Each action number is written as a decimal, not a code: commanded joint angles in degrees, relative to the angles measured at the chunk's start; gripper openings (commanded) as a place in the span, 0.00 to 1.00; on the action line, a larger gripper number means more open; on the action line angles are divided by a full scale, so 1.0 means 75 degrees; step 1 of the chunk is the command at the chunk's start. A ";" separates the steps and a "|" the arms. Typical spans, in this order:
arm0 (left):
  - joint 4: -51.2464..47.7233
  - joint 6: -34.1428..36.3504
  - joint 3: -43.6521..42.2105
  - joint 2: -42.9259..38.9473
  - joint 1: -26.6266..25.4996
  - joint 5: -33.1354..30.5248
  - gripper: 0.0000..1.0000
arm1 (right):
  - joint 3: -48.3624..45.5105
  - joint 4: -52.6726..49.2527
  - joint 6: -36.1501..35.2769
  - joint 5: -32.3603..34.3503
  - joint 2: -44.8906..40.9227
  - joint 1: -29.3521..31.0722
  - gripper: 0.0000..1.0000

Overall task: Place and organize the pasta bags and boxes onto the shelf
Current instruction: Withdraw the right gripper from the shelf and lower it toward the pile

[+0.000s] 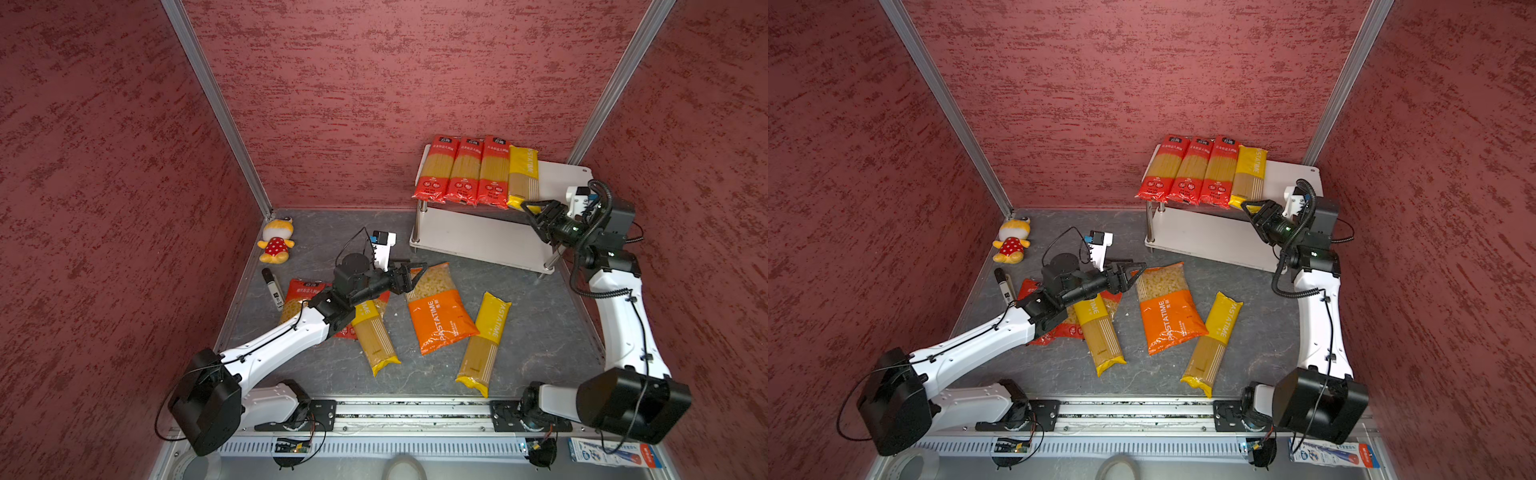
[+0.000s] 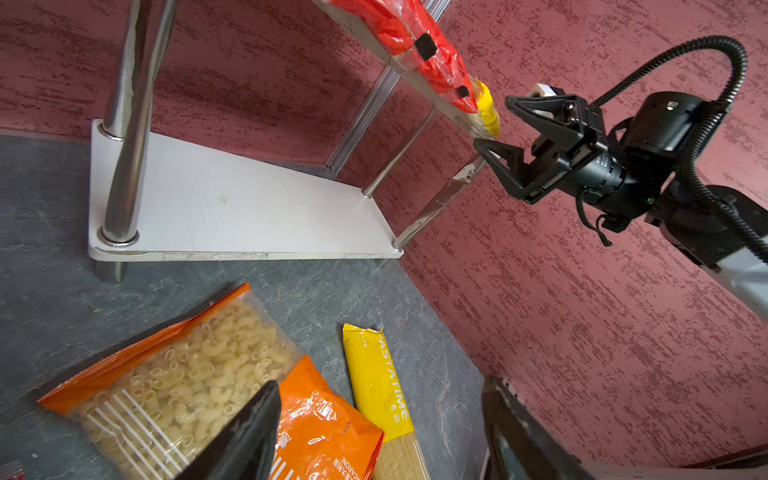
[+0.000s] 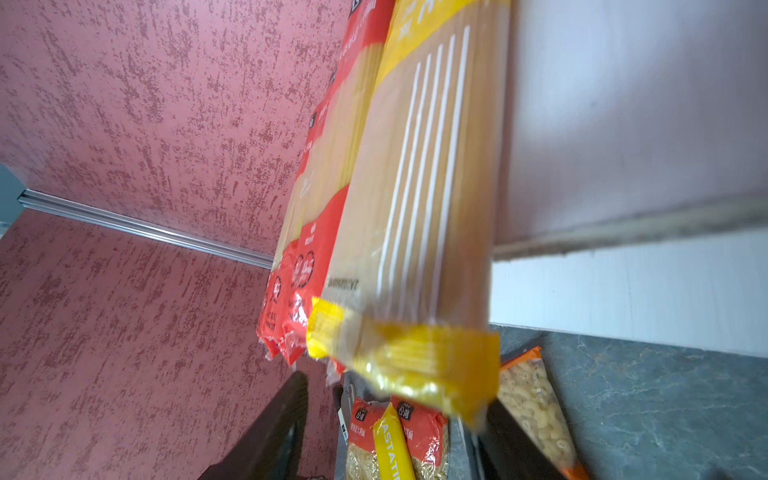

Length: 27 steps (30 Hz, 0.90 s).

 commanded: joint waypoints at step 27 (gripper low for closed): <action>-0.2416 0.0402 -0.0531 -0.0747 0.0179 -0.2049 0.75 | -0.2107 0.1128 0.0173 0.4138 -0.0311 0.5937 0.62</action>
